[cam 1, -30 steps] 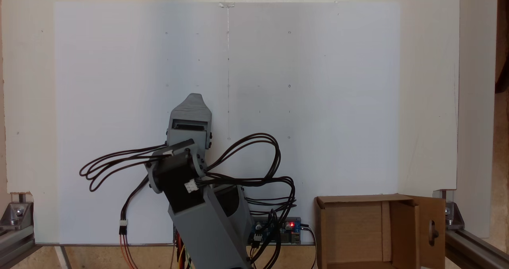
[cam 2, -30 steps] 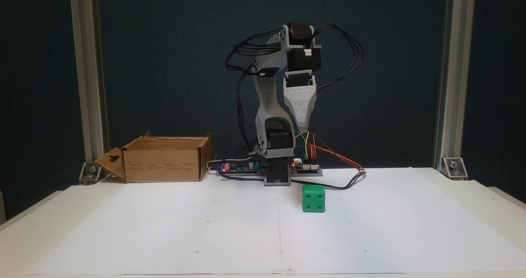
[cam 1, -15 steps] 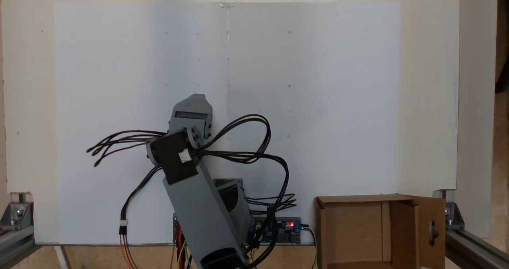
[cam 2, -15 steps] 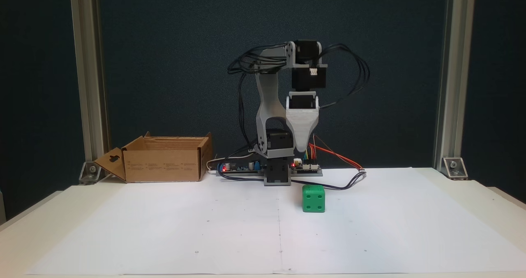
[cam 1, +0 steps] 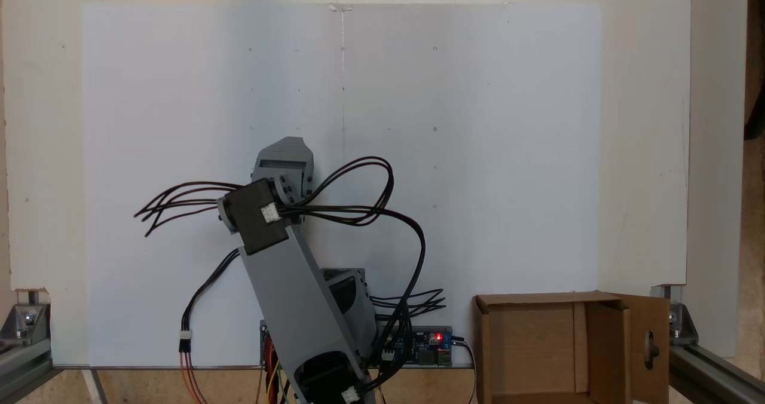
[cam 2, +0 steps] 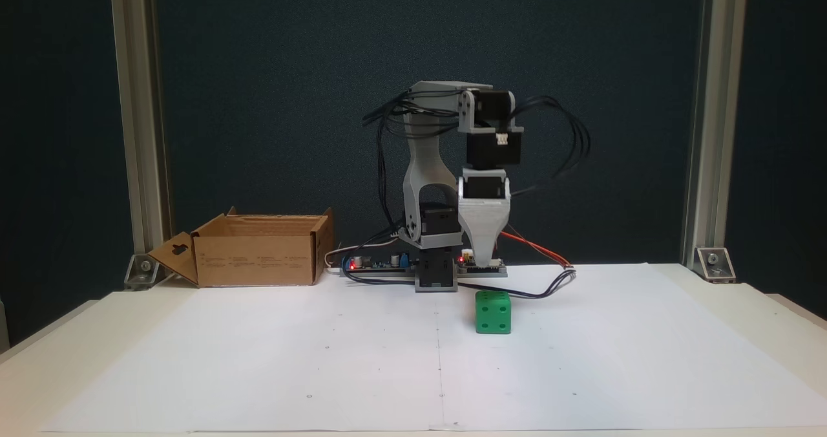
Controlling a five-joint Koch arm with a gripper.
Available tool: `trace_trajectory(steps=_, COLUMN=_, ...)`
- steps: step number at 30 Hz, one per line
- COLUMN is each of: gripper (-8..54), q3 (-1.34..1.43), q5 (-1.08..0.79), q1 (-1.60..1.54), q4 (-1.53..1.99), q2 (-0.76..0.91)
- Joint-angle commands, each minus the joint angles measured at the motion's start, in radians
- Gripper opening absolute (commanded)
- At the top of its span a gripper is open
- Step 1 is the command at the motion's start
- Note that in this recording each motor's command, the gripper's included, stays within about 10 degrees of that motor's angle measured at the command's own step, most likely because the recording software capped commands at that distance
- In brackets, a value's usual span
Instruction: Grasp a green dice and put it in the bin.
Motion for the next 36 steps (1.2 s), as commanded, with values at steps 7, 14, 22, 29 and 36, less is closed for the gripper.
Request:
trace_trajectory(steps=7, gripper=45.1, q3=0.035, q5=0.083, q1=-0.021, q4=-0.078, q2=0.002)
trace_trajectory(steps=14, gripper=44.9, q3=0.087, q5=0.087, q1=-0.021, q4=-0.164, q2=-0.014)
trace_trajectory(steps=22, gripper=44.5, q3=0.110, q5=0.152, q1=-0.012, q4=-0.166, q2=-0.014)
trace_trajectory(steps=29, gripper=44.0, q3=0.114, q5=0.163, q1=-0.008, q4=-0.172, q2=-0.014)
trace_trajectory(steps=36, gripper=43.9, q3=0.130, q5=0.166, q1=-0.011, q4=-0.225, q2=-0.014)
